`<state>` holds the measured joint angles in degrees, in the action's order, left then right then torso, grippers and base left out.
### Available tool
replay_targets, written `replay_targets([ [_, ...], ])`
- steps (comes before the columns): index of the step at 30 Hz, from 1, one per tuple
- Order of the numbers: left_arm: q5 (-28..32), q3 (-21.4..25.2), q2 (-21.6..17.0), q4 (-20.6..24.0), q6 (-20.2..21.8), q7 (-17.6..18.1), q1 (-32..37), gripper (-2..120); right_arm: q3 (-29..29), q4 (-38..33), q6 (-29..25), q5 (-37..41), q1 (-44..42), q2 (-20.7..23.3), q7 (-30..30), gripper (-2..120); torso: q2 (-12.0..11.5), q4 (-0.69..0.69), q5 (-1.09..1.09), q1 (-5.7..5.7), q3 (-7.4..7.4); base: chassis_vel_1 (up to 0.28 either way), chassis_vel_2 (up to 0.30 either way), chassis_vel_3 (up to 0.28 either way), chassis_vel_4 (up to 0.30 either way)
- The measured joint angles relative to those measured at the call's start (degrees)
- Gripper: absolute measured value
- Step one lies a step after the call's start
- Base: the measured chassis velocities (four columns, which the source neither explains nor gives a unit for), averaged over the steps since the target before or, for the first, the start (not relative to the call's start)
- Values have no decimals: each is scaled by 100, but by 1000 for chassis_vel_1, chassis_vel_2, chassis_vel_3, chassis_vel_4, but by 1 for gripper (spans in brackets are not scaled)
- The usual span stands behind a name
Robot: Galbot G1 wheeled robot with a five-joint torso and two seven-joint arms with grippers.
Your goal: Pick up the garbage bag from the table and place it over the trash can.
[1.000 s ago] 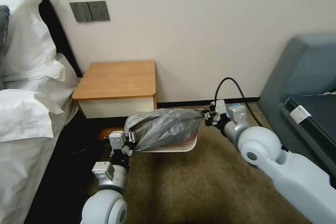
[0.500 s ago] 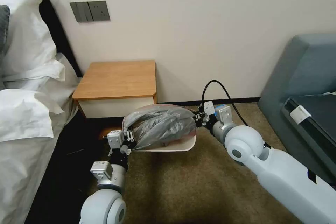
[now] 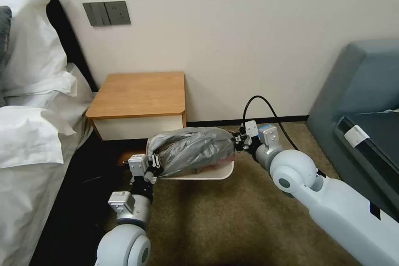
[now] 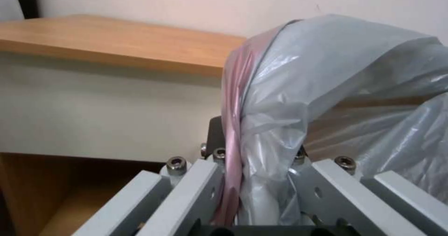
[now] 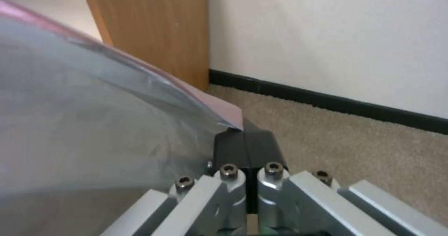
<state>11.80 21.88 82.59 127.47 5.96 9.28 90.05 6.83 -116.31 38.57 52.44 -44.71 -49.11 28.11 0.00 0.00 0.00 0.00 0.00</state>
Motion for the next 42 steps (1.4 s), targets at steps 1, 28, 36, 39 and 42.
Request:
replay_targets([
  [1, -1, -1, 6, 0, -10, 0, 0, 5, 9, -1, 6, -6, 2, -9, 0, 0, 0, 0, 0, 0, 0, 0, 0, 0, 0],
  [28, 248, 6, 120, -69, 97, 629, -70, 5, -1749, -1380, -1082, -1968, -1777, 788, -1787, 94, 0, -1, 0, 0, -1, 0, 0, 0, 0],
  [36, 585, -67, 129, 11, 415, 1016, -60, 5, -1497, -1089, -2581, -4155, -1785, 905, -3121, 100, 0, 1, 1, 0, 0, 0, 0, 0, 0],
  [39, 687, -105, 134, 31, 511, 1115, -62, 5, -1415, -957, -2977, -4733, -1753, 910, -3414, 100, 0, 1, 1, 0, 0, 0, 0, 0, 0],
  [42, 861, -152, 164, 52, 643, 1221, -98, 5, -1338, -790, -3491, -5360, -1676, 951, -3810, 100, 0, 1, 1, 0, 0, 0, 0, 0, 0],
])
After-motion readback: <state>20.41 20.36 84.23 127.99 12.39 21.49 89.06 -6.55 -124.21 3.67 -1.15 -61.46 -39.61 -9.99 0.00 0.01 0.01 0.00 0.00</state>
